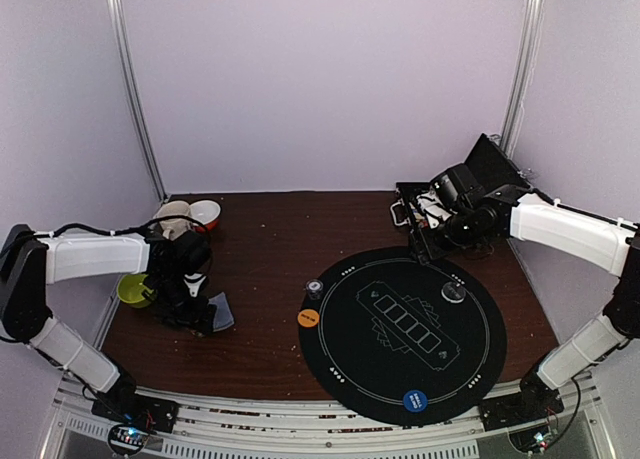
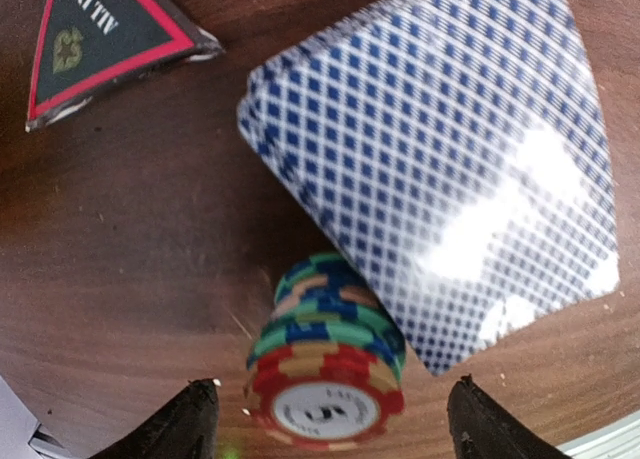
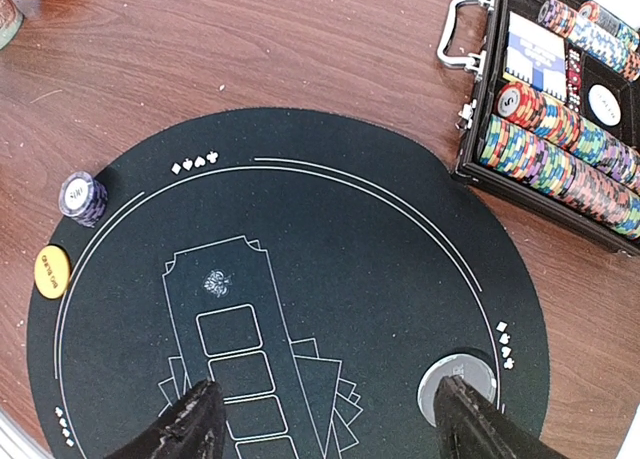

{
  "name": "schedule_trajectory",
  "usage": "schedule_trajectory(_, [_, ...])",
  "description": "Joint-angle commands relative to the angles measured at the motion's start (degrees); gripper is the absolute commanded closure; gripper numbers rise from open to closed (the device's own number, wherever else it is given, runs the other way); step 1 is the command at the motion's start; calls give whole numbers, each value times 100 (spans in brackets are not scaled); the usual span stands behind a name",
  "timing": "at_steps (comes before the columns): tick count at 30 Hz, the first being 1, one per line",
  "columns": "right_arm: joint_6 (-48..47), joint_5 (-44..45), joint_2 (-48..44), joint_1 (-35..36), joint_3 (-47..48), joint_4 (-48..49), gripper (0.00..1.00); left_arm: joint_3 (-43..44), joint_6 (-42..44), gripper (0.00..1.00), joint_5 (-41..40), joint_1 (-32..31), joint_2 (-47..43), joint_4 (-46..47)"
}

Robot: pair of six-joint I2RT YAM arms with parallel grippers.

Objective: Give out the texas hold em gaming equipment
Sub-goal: Pick up the pile of poker chips from the pile of poker chips.

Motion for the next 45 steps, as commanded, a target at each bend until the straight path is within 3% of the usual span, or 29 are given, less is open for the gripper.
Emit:
schedule_trajectory(1, [-28,24,-73,-20,76,-138,25,-33,321,20,-119,184,268,407])
schedule_trajectory(12, [-37,122,-101,-19,87,-215,25,-197,675,29,214,216,548,721])
schedule_trajectory(20, [-37,47,-23,-20,157,-206,25,-238,610,30,164,209,494,736])
schedule_trajectory(28, [-122,71,73,-19,323,-306,25,-311,333,42,95,213,628,962])
schedule_trajectory(36, [-172,64,141,-23,412,-284,25,-534,223,41,183,155,321,1173])
schedule_trajectory(45, [-175,80,114,-19,386,-319,25,-542,1,48,35,64,480,1270])
